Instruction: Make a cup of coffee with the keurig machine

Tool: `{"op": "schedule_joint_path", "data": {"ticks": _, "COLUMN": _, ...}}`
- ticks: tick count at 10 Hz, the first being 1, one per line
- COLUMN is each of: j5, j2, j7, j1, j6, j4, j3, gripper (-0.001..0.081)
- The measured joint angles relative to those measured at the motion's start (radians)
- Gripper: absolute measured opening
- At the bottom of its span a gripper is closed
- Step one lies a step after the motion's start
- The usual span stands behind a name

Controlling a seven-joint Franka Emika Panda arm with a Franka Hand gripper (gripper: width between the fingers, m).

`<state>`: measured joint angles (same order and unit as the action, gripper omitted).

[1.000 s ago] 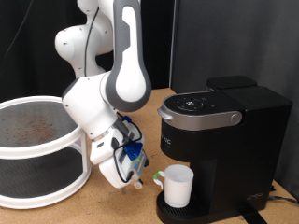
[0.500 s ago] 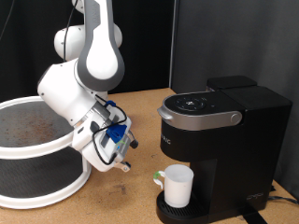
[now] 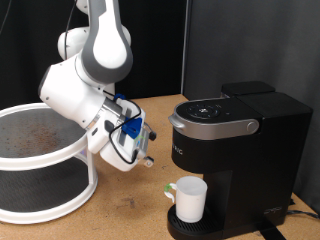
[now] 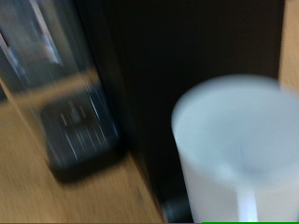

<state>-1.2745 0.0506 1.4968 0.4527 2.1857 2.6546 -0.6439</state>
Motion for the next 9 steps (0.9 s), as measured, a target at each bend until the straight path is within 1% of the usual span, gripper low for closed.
{"op": "schedule_joint_path", "data": {"ticks": 1, "j5": 0.0, "j2": 0.038, "j7": 0.0, "j1": -0.002, "j6": -0.013, "j4": 0.002, "j3": -0.001, "gripper": 0.0807}}
{"op": "schedule_joint_path", "data": {"ticks": 4, "j5": -0.011, "j2": 0.163, "j7": -0.013, "j1": -0.003, "j6": 0.015, "j4": 0.008, "j3": 0.007, "gripper": 0.0807}}
{"op": "schedule_joint_path", "data": {"ticks": 5, "j5": -0.01, "j2": 0.207, "j7": -0.028, "j1": -0.004, "j6": 0.027, "j4": 0.026, "j3": 0.008, "gripper": 0.0807}}
{"op": "schedule_joint_path", "data": {"ticks": 7, "j5": 0.011, "j2": 0.207, "j7": -0.028, "j1": -0.004, "j6": 0.024, "j4": 0.026, "j3": 0.01, "gripper": 0.0807}}
{"op": "schedule_joint_path", "data": {"ticks": 8, "j5": 0.033, "j2": 0.222, "j7": -0.055, "j1": -0.004, "j6": 0.022, "j4": 0.026, "j3": 0.021, "gripper": 0.0807}}
{"op": "schedule_joint_path", "data": {"ticks": 9, "j5": 0.06, "j2": 0.253, "j7": -0.119, "j1": -0.005, "j6": 0.025, "j4": 0.026, "j3": 0.042, "gripper": 0.0807}}
